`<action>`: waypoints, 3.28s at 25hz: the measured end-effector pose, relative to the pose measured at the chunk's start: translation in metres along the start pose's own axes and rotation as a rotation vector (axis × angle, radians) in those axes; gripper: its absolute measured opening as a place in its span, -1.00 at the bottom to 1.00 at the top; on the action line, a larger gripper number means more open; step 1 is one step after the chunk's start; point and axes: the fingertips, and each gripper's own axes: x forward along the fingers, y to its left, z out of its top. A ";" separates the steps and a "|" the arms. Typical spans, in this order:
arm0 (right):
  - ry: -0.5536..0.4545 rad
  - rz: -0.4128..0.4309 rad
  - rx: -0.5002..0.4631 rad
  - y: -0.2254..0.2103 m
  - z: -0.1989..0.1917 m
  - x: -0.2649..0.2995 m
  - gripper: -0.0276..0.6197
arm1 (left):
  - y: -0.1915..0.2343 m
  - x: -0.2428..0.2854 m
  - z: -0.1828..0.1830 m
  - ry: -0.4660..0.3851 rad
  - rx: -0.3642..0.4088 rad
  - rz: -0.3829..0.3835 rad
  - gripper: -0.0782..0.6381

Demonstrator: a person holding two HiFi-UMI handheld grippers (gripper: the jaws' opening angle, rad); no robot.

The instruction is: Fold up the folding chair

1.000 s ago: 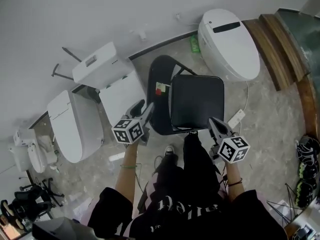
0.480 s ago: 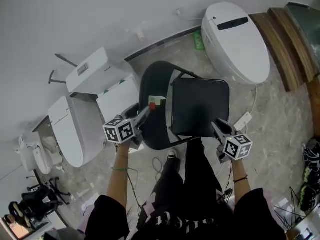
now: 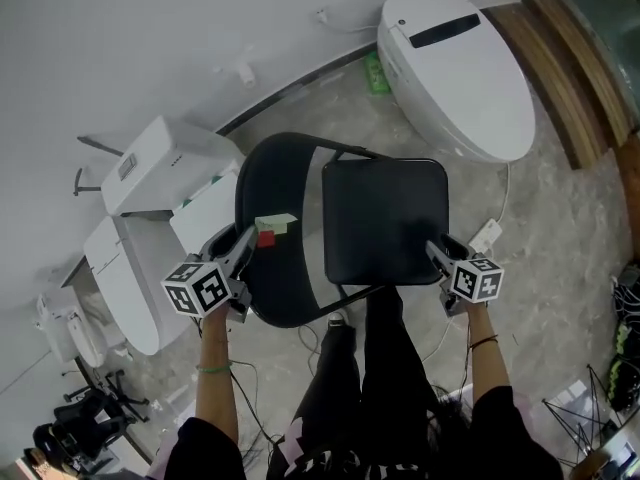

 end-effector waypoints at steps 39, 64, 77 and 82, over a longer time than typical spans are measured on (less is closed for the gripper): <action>0.055 0.287 0.316 -0.180 -0.063 0.148 0.13 | 0.000 0.087 0.047 0.195 0.131 -0.386 -0.36; -0.071 0.277 0.516 -0.032 -0.007 0.034 -0.18 | -0.084 0.020 0.080 0.340 0.231 -0.355 -0.45; -0.108 0.508 0.522 0.123 0.079 0.008 -0.48 | -0.144 -0.017 0.104 0.323 0.280 -0.352 -0.42; -0.049 0.516 0.465 0.178 0.091 0.017 -0.50 | -0.194 -0.036 0.106 0.304 0.256 -0.440 -0.32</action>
